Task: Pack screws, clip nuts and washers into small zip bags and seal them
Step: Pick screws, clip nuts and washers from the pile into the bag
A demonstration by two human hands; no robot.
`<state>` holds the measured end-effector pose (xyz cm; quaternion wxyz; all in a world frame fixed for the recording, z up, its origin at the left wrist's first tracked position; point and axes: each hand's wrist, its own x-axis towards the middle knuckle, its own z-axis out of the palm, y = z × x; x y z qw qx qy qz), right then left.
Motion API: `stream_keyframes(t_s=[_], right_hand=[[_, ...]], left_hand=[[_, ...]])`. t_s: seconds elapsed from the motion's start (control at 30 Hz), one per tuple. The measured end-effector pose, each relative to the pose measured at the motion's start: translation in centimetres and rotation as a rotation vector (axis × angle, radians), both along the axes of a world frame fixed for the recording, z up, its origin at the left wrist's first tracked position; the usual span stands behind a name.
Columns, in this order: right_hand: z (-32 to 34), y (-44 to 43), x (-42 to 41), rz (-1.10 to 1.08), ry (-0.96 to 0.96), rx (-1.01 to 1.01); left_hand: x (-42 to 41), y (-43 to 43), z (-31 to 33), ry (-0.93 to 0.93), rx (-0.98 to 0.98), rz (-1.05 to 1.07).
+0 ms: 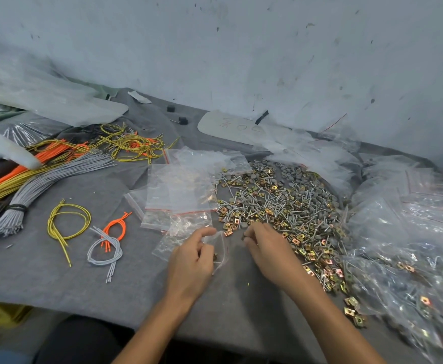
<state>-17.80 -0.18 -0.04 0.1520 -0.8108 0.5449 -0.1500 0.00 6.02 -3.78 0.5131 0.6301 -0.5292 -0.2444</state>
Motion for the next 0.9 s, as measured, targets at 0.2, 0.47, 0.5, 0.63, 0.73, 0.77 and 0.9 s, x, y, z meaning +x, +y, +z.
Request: stream_keyframes(t_s=[0.2, 0.47, 0.5, 0.63, 0.73, 0.77, 0.9], right_hand=[[1.9, 3.4, 2.4, 0.151, -0.293, 0.070], [2.0, 2.3, 3.0, 0.205, -0.154, 0.012], [2.0, 1.9, 2.6, 0.212, -0.197, 0.025], [2.2, -0.8, -0.1, 0.121, -0.238, 0.072], [2.3, -4.1, -2.7, 0.009, -0.207, 0.090], [2.4, -5.4, -3.6, -0.034, -0.187, 0.085], [2.6, -12.1, -6.2, -0.181, -0.069, 0.021]], left_hand=[[0.0, 0.2, 0.2, 0.000, 0.002, -0.004], [0.2, 0.1, 0.0, 0.032, -0.003, 0.001], [0.2, 0.1, -0.1, 0.028, -0.008, 0.000], [0.1, 0.0, -0.2, 0.021, -0.014, 0.006], [0.1, 0.1, -0.2, 0.042, -0.002, -0.006], [0.2, 0.3, -0.2, 0.045, 0.003, -0.010], [0.0, 0.5, 0.2, 0.075, 0.018, -0.045]])
